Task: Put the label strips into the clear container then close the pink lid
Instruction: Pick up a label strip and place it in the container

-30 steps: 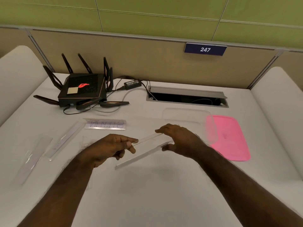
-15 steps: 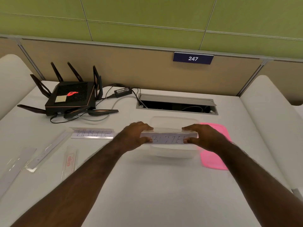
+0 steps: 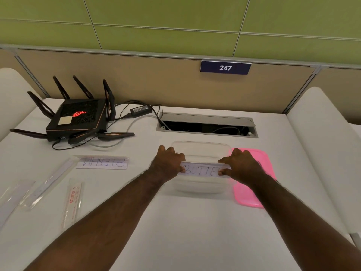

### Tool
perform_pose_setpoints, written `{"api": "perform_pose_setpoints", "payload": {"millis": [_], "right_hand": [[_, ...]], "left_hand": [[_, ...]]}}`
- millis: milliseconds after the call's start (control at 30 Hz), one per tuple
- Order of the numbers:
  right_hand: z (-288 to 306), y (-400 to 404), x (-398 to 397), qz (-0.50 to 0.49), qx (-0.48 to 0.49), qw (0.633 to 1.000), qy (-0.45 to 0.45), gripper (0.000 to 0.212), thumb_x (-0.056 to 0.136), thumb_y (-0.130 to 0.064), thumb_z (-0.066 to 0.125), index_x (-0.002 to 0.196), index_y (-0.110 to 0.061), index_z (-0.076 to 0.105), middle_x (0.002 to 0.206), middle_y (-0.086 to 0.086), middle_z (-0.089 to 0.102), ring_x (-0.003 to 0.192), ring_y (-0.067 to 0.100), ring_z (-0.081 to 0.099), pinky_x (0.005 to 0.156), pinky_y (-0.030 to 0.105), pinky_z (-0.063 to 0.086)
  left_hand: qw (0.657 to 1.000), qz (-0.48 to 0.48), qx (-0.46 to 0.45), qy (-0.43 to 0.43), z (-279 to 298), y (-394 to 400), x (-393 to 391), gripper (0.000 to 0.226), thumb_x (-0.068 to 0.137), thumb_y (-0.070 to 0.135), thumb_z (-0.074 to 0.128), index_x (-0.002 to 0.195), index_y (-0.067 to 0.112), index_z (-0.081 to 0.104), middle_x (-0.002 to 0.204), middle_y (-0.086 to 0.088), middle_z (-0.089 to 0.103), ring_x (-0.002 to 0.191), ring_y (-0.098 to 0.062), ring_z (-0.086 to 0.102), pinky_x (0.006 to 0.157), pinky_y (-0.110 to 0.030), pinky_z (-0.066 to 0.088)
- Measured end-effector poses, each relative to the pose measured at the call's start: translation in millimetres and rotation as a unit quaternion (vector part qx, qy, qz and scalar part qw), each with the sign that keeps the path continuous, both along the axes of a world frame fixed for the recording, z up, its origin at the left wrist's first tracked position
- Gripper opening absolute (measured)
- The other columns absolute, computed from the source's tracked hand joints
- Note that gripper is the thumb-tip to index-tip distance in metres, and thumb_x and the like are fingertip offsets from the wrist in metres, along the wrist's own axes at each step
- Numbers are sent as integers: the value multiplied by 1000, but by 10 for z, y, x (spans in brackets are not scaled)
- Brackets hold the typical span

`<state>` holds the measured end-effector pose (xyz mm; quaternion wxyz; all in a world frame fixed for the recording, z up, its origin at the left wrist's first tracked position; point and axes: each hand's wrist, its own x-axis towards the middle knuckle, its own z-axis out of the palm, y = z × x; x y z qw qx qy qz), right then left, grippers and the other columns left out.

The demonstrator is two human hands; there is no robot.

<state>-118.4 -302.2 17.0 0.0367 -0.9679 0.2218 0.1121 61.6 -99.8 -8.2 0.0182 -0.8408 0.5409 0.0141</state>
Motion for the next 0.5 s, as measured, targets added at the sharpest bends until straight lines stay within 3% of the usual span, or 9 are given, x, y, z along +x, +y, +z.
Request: {"api": "perform_pose_setpoints", "payload": {"millis": [133, 300, 500], "right_hand": [[-100, 26, 88, 39, -46, 998, 30, 56, 78, -61, 63, 127, -34, 60, 119, 9, 60, 107, 28, 48, 89, 36, 38], [-234, 73, 208, 86, -89, 990, 69, 49, 77, -58, 67, 115, -27, 68, 109, 1, 69, 106, 22, 46, 83, 37, 31], [-353, 141, 302, 103, -135, 980, 104, 45, 79, -53, 67, 104, -16, 70, 103, 2, 71, 108, 24, 50, 87, 42, 33]], "left_hand": [[997, -22, 45, -50, -105, -75, -38, 39, 86, 47, 61, 109, 16, 65, 98, -9, 70, 101, -27, 53, 87, -39, 28], [989, -26, 129, -72, -119, -212, -62, 39, 81, 47, 68, 100, 13, 68, 102, -5, 72, 106, -26, 51, 97, -43, 28], [981, -6, 174, -83, -166, -315, -105, 38, 81, 44, 68, 100, 10, 67, 101, -4, 71, 108, -26, 51, 106, -43, 24]]}}
